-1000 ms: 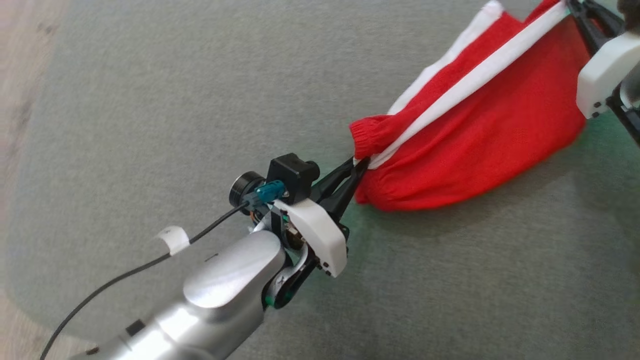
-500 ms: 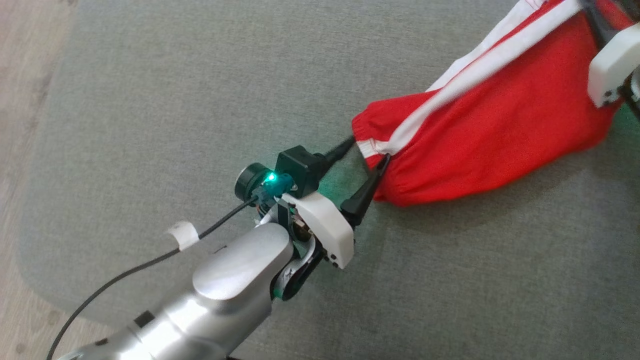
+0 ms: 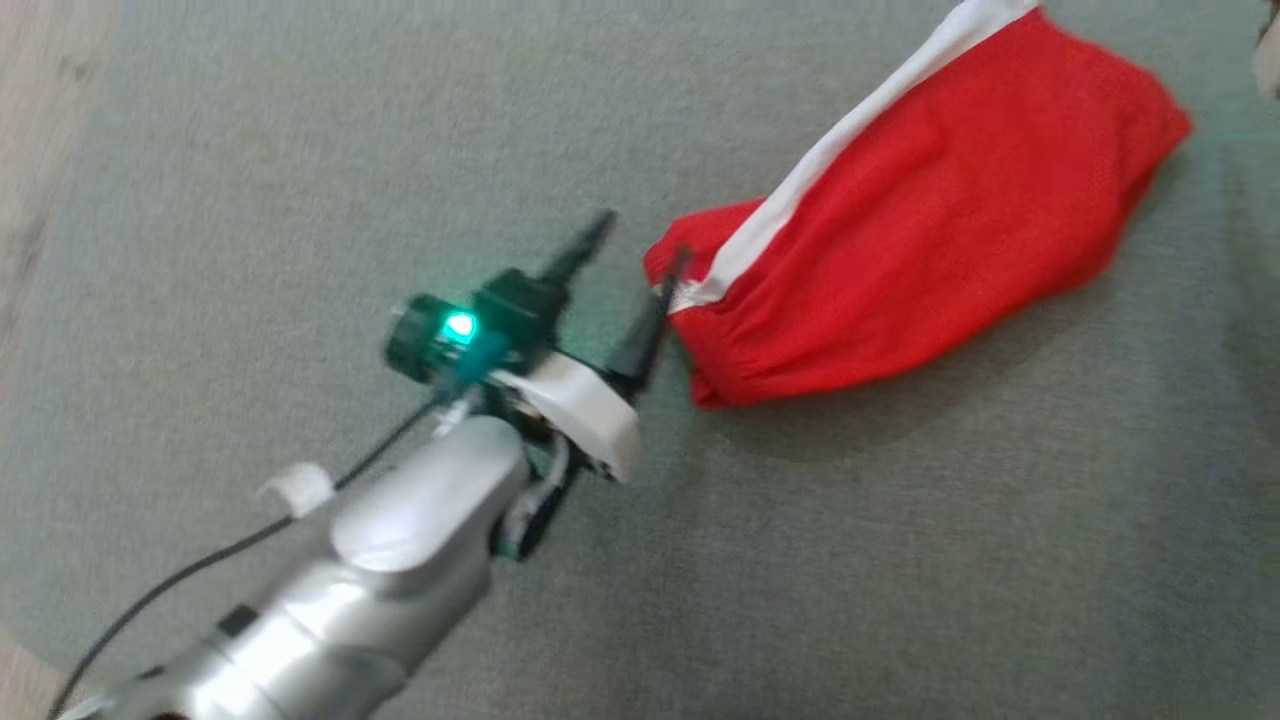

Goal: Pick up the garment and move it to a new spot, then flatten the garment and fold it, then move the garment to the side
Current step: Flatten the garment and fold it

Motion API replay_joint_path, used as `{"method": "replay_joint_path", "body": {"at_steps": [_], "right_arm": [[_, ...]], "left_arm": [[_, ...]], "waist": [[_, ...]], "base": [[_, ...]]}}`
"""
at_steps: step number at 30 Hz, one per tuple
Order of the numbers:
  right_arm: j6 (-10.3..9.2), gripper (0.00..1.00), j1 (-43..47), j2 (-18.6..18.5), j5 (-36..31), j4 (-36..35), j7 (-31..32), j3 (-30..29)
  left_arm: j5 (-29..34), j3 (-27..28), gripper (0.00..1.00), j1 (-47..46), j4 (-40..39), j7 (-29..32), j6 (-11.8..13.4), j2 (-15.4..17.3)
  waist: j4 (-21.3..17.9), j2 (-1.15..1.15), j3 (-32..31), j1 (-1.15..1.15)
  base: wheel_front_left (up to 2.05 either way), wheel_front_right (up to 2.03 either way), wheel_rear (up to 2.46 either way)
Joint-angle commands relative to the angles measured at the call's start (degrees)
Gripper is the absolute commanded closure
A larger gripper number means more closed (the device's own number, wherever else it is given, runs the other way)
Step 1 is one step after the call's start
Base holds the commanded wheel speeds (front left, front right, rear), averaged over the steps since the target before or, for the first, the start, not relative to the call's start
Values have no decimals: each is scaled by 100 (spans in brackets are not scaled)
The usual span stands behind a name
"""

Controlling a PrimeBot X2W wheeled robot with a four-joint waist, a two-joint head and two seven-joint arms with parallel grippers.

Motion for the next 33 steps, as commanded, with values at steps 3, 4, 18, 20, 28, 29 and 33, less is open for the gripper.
{"method": "replay_joint_path", "body": {"at_steps": [3, 4, 18, 20, 28, 29, 33], "right_arm": [[-6, 0, 303, 95, 158, -585, -61, -410], [-6, 0, 454, 142, 193, -756, -61, -574], [-6, 0, 3547, 1502, -415, -3231, -63, -3058], [-6, 0, 4001, 1789, -599, -3481, -63, -3218], [-6, 0, 5656, 2564, -1144, -4219, -58, -3465], [-6, 0, 5743, 2582, -1188, -4246, -43, -3441], [-6, 0, 5863, 2613, -1294, -4341, 19, -3426]], "left_arm": [[55, 402, 0, -233, -105, -270, 170, 309], [71, 482, 0, -218, -113, -356, 244, 366], [967, 1730, 0, 1010, -973, -676, 1198, 894], [1135, 1974, 0, 1363, -1143, -677, 1210, 863], [1915, 2924, 0, 2748, -1452, -678, 923, 384], [1986, 2997, 0, 2832, -1434, -678, 852, 327], [2205, 3198, 0, 2941, -1417, -678, 649, 161]], "waist": [[-288, 0, -370, 1], [-355, 0, -472, 1], [-1088, 0, -1393, 1], [-1164, 0, -1476, 1], [-1285, 0, -1595, 1], [-1284, 0, -1583, 1], [-1258, 0, -1505, 1]], "base": [[0, 0, 0], [0, 0, 0], [0, 0, 0], [0, 0, 0], [0, 0, 0], [0, 0, 0], [0, 0, 0]]}}
